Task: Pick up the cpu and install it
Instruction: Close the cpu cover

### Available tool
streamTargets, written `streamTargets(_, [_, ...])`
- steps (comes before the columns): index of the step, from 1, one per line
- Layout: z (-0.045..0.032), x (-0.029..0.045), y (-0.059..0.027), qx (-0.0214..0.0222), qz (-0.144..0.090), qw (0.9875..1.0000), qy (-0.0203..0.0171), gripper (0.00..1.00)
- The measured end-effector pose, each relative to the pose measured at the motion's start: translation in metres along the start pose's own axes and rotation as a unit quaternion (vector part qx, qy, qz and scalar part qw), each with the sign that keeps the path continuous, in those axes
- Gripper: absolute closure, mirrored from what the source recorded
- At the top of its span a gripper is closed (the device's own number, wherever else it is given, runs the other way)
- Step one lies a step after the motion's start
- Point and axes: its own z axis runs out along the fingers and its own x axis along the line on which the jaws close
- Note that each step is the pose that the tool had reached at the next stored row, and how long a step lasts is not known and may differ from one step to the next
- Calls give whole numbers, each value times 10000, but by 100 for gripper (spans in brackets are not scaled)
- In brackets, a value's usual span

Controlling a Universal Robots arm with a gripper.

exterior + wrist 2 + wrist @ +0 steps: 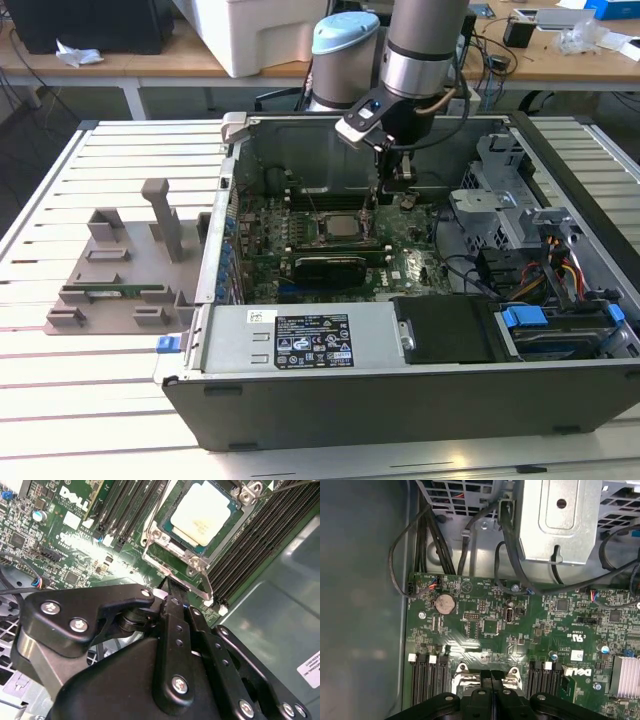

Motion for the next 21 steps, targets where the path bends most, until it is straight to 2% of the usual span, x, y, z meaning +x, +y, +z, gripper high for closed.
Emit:
streamTargets(12, [43,11,-152,0,0,10000,0,89])
streamTargets(15, [85,15,-203,0,0,10000,0,89])
streamTargets(20, [203,31,-432,0,-1,10000,0,89])
streamTargets(21, [253,39,-539,0,-1,10000,0,89])
